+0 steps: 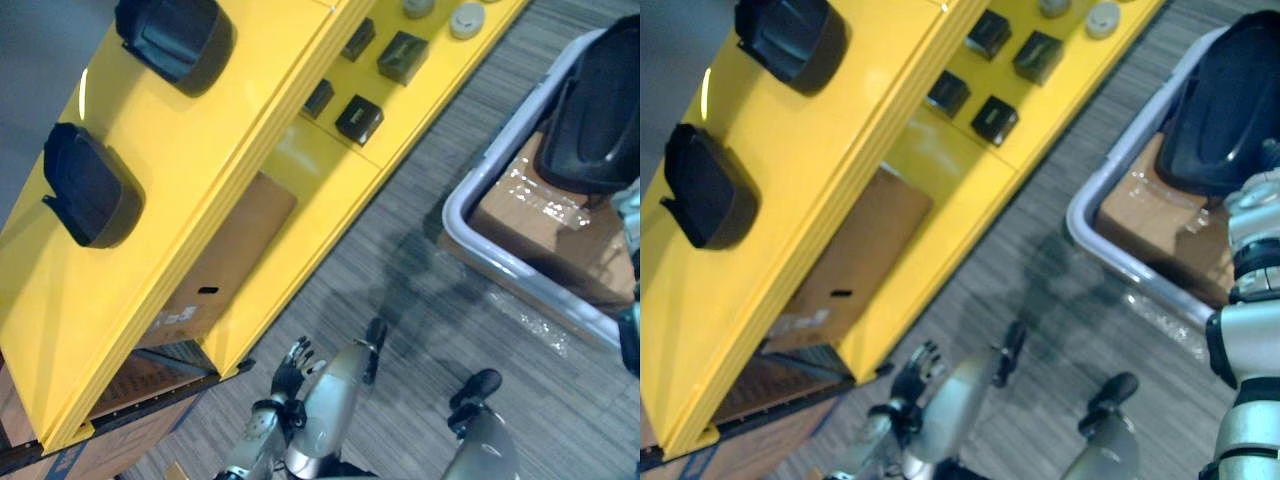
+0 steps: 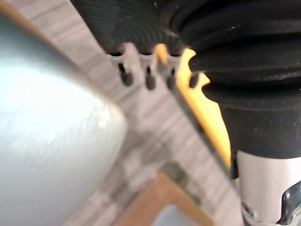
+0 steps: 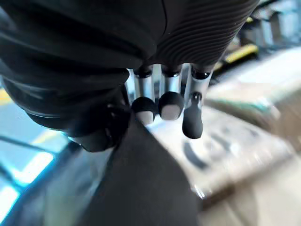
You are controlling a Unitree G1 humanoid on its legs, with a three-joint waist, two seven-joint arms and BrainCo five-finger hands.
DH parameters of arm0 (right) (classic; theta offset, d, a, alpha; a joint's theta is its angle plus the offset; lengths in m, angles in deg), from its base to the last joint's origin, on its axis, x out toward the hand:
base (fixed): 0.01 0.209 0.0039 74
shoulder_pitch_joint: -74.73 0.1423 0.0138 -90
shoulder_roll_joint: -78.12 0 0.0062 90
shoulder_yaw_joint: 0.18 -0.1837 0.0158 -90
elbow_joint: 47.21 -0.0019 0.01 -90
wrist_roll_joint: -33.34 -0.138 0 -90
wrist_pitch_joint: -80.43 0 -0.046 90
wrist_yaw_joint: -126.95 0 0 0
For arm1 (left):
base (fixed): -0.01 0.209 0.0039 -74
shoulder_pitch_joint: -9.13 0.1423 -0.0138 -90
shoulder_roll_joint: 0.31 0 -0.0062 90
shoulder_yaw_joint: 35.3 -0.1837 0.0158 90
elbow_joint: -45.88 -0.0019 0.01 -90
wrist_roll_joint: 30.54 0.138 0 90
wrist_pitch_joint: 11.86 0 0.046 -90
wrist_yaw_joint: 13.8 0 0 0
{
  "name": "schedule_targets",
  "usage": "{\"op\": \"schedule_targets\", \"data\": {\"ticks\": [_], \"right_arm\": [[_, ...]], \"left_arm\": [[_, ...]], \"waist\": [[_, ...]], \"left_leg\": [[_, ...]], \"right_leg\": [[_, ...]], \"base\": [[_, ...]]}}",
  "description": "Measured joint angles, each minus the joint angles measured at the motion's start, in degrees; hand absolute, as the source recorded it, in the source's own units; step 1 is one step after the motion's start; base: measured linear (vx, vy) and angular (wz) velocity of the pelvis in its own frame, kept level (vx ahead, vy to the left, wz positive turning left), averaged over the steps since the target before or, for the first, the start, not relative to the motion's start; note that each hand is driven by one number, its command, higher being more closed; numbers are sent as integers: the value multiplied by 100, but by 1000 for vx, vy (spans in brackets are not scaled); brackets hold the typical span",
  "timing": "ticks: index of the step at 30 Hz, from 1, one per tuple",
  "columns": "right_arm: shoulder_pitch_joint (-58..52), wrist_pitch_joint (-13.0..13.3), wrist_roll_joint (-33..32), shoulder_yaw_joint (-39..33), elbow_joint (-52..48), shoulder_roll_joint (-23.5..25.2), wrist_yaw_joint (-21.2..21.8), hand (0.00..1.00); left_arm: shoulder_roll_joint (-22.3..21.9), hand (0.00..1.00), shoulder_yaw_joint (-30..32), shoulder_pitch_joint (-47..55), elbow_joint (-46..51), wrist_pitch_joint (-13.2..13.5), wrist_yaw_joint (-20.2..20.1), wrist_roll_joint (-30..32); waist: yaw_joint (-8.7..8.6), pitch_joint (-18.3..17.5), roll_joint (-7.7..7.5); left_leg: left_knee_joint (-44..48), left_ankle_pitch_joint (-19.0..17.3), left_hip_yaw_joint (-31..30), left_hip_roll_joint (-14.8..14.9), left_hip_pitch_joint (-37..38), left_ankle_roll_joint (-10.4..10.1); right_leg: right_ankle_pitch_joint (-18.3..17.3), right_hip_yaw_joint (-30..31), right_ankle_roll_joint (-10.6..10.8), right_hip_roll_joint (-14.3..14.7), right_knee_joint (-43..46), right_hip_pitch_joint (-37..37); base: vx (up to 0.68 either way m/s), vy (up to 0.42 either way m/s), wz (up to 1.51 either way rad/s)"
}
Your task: Walk over and take plastic housings, then place them on the shelf
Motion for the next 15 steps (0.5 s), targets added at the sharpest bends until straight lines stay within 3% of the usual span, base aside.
{"op": "schedule_targets", "data": {"ticks": [5,11,15], "right_arm": [[-69,394,225,376,-627,-7,153,100],[-369,538,235,355,-1177,13,253,100],[-639,541,237,112,-1446,101,248,100]], "left_arm": [[45,0,381,280,346,9,12,7],[128,0,566,409,1019,18,154,120],[211,0,618,359,1748,15,289,354]], "waist": [[-291,202,-273],[-647,441,-614],[-831,509,-715]], "left_leg": [[-139,-37,112,143,342,-28],[-449,-5,295,268,778,-74],[-650,12,386,298,1098,-98]], "right_leg": [[37,112,-27,170,-201,260],[156,258,-43,328,-481,600],[228,308,-83,383,-640,837]], "base": [[4,-22,-17],[53,-37,-15],[57,-9,-11]]}}
